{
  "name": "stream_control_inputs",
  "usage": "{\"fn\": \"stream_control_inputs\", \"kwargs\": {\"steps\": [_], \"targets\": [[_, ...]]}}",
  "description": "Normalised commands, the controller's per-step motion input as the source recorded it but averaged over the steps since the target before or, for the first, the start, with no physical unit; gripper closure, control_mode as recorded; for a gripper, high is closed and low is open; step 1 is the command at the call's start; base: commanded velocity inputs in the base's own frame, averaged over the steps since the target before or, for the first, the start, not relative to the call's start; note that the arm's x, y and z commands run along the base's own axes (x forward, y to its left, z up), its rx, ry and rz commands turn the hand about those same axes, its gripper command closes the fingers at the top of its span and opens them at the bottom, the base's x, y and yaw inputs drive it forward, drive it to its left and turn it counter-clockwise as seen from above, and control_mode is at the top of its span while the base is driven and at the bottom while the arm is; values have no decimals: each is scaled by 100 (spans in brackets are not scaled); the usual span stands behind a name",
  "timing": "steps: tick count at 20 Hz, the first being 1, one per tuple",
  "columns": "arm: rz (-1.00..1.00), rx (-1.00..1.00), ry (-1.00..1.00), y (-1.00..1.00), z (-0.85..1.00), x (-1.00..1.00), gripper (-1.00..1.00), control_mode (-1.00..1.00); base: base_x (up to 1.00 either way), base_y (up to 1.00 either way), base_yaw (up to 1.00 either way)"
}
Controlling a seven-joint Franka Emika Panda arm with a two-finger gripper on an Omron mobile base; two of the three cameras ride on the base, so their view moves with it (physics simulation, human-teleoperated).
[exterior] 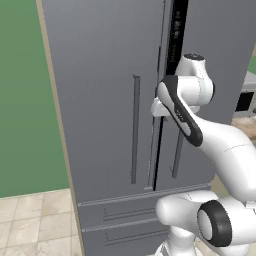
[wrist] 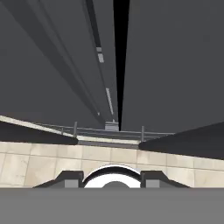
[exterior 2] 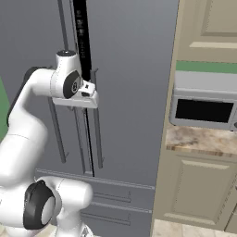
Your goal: Retrieve the banana and pear from the fridge and place them into the bowl on the dining table.
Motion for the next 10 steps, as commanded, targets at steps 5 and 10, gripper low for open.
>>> {"fn": "stream_control_inputs", "kwargs": {"steps": [5, 10], "targets": [[0, 0, -4, 0, -3, -27, -100, -100, 0, 0, 0], [0, 0, -12, 0, -7, -55, -100, -100, 0, 0, 0]]}}
